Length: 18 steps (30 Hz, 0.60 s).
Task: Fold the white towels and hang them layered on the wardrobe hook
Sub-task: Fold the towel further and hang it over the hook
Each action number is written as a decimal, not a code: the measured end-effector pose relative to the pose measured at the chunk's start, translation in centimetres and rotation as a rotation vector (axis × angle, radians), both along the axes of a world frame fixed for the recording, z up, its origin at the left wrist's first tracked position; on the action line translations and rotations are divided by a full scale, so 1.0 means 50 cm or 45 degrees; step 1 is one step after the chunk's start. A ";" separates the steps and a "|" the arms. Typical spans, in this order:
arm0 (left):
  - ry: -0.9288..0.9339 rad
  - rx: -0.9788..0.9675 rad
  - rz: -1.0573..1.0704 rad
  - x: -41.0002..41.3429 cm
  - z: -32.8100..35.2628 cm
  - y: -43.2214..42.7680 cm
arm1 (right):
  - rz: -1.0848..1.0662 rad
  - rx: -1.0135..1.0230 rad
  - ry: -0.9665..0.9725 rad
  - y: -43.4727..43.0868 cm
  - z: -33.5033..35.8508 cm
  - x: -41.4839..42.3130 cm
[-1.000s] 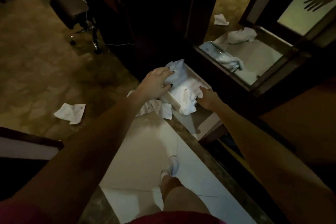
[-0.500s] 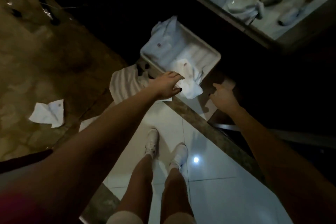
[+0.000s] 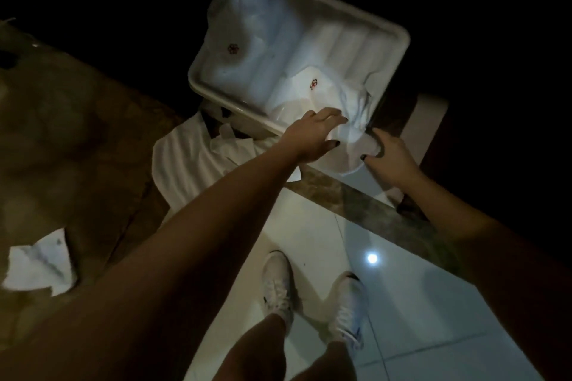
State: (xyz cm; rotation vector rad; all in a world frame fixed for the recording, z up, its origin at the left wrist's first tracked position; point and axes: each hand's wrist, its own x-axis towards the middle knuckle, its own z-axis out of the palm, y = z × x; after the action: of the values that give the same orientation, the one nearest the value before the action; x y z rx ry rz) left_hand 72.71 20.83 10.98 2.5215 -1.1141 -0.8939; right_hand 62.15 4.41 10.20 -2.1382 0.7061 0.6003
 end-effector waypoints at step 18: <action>0.516 -0.306 0.699 -0.133 0.279 0.087 | -0.591 0.262 -0.195 0.035 0.309 -0.111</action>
State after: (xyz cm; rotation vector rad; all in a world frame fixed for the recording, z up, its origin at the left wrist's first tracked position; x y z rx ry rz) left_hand 66.07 25.17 24.94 2.1396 -0.3510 -0.9742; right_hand 56.60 6.16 25.63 -1.7279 0.9698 0.2433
